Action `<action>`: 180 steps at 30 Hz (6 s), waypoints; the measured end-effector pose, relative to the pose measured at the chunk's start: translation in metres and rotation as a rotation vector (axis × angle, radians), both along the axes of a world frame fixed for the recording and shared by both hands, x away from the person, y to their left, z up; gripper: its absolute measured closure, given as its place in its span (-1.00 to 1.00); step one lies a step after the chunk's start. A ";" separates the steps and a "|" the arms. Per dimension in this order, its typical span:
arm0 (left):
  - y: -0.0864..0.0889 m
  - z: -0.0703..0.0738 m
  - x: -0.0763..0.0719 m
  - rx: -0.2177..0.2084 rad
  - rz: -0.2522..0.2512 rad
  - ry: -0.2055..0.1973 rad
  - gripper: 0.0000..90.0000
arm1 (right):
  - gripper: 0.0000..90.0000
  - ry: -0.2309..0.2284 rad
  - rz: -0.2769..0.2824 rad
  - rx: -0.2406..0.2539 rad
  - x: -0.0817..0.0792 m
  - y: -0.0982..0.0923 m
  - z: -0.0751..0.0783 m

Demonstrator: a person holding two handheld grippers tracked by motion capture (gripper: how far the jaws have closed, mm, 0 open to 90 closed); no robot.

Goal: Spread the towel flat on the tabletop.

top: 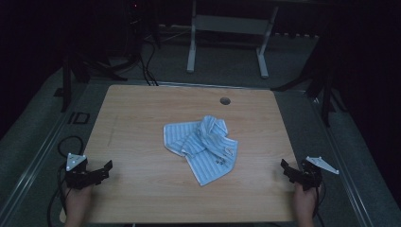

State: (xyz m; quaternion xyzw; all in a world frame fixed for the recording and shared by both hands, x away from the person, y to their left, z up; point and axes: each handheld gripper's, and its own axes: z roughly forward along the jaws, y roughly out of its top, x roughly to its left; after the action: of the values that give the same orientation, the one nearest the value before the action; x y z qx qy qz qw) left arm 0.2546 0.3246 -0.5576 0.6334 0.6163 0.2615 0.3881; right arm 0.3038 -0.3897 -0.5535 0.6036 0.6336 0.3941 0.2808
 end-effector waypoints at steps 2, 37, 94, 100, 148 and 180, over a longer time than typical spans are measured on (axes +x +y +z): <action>0.000 0.001 0.002 0.007 -0.004 0.034 -0.97 | -0.75 0.015 0.008 -0.013 0.002 0.002 0.000; 0.007 0.020 0.023 0.313 -0.387 0.574 -0.91 | -0.71 0.622 0.553 -0.405 0.034 0.035 0.029; -0.162 0.053 0.069 0.492 -0.773 0.692 -0.67 | -0.13 0.876 0.936 -0.774 0.084 0.134 0.049; -0.194 0.057 0.076 0.510 -0.828 0.678 -0.67 | -0.03 0.842 0.999 -0.793 0.091 0.154 0.054; -0.337 0.042 0.110 0.625 -1.045 0.607 0.44 | 0.84 0.812 1.057 -0.815 0.171 0.234 0.039; -0.265 0.048 0.083 0.631 -1.055 0.636 0.84 | 0.84 0.798 1.010 -0.762 0.036 0.214 0.050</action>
State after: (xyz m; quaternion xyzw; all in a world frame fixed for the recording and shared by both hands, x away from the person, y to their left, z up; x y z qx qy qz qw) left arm 0.3377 0.0594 -0.5097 0.9770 0.2040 0.0060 0.0611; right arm 0.3401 -0.1760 -0.5038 0.1972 0.9801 -0.0205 0.0042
